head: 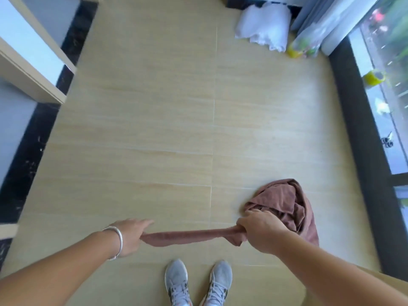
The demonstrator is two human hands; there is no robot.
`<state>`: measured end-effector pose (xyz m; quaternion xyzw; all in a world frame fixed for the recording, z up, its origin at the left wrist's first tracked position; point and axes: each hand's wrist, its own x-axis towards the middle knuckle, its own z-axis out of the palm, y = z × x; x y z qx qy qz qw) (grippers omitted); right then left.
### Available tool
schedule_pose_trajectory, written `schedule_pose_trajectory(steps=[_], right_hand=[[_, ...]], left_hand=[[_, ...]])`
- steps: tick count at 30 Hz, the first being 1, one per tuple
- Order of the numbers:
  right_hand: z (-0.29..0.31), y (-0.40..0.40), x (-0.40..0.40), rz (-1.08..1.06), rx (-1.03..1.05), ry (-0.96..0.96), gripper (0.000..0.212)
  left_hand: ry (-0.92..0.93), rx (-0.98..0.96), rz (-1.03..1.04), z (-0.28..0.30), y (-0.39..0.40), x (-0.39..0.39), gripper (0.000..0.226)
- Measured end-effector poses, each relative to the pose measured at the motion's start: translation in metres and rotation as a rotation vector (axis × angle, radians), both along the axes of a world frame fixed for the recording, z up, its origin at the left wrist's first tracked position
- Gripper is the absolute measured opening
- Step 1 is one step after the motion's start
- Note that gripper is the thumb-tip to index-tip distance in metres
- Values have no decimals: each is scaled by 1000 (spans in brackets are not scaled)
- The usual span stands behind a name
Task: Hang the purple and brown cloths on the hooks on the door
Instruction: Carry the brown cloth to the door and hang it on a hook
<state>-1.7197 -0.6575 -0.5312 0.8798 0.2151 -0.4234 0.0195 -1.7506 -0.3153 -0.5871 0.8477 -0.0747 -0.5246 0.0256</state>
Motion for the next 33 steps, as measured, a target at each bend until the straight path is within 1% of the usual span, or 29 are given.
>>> schedule_pose_trajectory(steps=[3, 6, 9, 15, 19, 22, 25, 29, 31, 33], right_hand=[[91, 4, 22, -79, 45, -67, 26], [169, 4, 42, -104, 54, -172, 22], [244, 4, 57, -87, 33, -295, 25], [389, 3, 82, -34, -13, -512, 29], [482, 3, 94, -35, 14, -638, 32], [547, 5, 103, -51, 28, -753, 32], [606, 5, 107, -78, 45, -843, 31], [677, 1, 108, -114, 96, -925, 29], [710, 0, 105, -122, 134, -967, 30], [739, -1, 101, -121, 161, -1014, 31]], left_hand=[[11, -30, -34, 100, 5, 33, 40], [-37, -50, -32, 186, 11, 58, 31], [-127, -81, -30, 266, 16, 75, 28], [-456, -161, 37, 421, 20, 105, 25], [-712, -87, 85, 521, 19, 120, 25], [-870, 10, 126, 592, 14, 124, 21], [-997, 83, 145, 659, 8, 124, 26], [-1145, 143, 189, 731, 5, 118, 24], [-1191, 115, 217, 759, 2, 114, 26], [-1211, 49, 239, 782, 2, 108, 28]])
